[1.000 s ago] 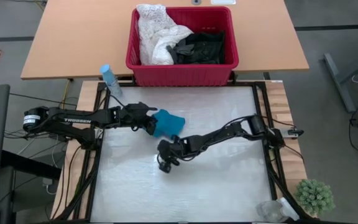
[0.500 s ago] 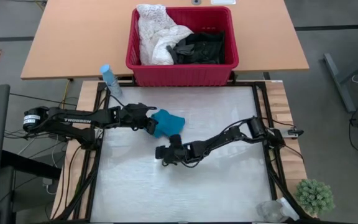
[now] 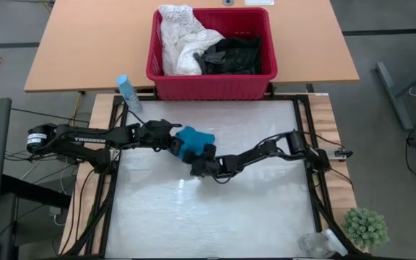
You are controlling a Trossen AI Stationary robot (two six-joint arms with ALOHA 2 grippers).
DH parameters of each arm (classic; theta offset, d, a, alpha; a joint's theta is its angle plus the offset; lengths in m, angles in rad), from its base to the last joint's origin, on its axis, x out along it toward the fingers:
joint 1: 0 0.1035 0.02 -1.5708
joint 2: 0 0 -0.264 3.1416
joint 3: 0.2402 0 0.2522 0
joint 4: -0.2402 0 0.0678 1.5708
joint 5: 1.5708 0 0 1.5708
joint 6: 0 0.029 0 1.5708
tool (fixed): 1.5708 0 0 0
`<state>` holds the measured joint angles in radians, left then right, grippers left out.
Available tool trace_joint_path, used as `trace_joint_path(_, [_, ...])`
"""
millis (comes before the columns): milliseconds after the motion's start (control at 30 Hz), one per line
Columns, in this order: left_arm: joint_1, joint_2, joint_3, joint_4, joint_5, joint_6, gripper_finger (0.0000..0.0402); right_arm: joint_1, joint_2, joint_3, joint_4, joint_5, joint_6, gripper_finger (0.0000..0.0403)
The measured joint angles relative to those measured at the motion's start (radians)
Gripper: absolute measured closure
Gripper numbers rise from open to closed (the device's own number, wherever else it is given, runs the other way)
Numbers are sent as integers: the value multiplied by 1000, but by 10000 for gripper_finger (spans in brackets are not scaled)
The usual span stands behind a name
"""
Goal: Fold laundry
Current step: Fold the blue shorts
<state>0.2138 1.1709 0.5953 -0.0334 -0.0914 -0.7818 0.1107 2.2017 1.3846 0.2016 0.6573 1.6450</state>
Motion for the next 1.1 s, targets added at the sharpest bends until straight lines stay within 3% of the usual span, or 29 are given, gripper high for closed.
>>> trace_joint_path(333, [0,0,0,11,-33,-21,343,-4,12,6,27,-33,-30,152])
trace_joint_path(467, [0,0,0,30,-40,-25,343,-1,12,6,28,14,-53,152])
trace_joint_path(600, [0,0,0,33,-43,-29,343,-15,13,7,76,-33,-80,152])
trace_joint_path(1100, [0,0,0,55,-59,-59,343,-14,13,7,69,-53,-113,164])
